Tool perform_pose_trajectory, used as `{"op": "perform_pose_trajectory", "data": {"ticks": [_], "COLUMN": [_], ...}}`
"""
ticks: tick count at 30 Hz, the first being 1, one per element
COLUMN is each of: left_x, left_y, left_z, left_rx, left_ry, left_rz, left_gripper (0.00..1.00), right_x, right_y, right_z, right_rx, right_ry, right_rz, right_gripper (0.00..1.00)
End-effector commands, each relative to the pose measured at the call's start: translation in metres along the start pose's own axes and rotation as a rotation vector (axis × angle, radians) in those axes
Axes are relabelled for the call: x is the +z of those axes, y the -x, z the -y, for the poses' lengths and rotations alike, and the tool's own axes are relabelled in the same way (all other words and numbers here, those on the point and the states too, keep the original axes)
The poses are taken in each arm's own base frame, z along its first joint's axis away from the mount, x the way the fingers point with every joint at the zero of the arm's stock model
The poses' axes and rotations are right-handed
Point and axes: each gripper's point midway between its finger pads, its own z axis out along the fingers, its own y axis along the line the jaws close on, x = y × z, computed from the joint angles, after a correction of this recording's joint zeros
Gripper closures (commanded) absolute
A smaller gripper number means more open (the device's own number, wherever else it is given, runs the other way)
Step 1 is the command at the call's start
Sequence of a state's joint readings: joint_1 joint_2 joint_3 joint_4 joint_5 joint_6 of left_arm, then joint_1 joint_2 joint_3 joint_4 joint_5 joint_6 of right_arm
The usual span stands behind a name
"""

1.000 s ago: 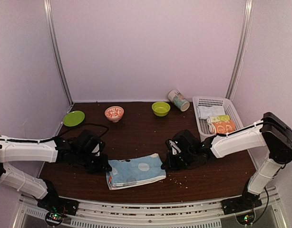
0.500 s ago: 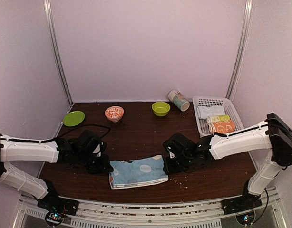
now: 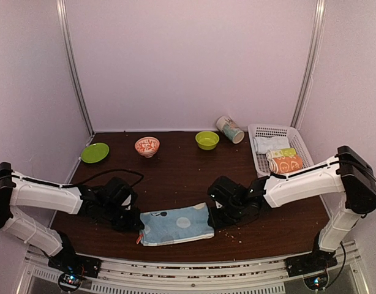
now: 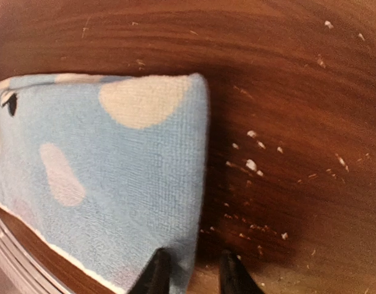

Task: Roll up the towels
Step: Adjust the towel at the center of the board.

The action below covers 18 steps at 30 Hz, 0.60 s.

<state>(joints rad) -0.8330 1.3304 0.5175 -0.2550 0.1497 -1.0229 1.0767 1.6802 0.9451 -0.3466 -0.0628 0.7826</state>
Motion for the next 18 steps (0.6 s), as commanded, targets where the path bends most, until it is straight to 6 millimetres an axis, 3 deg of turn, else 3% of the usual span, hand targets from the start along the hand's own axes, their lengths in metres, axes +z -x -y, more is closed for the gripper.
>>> {"op": "perform_pose_trajectory", "data": {"ticks": [1,5,8,11,14,16,18], "left_x": [0.0,-0.01,-0.014,-0.012,-0.009,-0.012,-0.02], "left_y": [0.0,0.008,0.013,0.014,0.012,0.014,0.018], "left_z": [-0.019,-0.011,-0.01,-0.014,-0.016,-0.013,-0.008], "left_rx": [0.001,0.02,0.032,0.038,0.046,0.058,0.07], "left_ry": [0.086,0.085,0.104,0.128,0.146,0.141,0.132], "left_rz": [0.006,0.031,0.047,0.041,0.027,0.03,0.046], "left_gripper": [1.0,1.0,1.0,1.0,1.0,0.86,0.65], "right_x": [-0.011,-0.029,-0.042,-0.038,-0.024,-0.014,-0.008], "right_y": [0.0,0.012,0.025,0.026,0.015,0.007,0.002], "right_z": [0.014,0.005,-0.016,-0.034,-0.047,-0.049,-0.048], "right_rx": [-0.004,-0.009,-0.014,-0.014,-0.023,-0.03,-0.032], "right_ry": [-0.056,-0.024,0.067,0.159,0.216,0.221,0.215], "right_rz": [0.009,0.052,0.097,0.086,0.027,-0.007,-0.025], "right_gripper": [0.6,0.55,0.57,0.65,0.73,0.75,0.75]}}
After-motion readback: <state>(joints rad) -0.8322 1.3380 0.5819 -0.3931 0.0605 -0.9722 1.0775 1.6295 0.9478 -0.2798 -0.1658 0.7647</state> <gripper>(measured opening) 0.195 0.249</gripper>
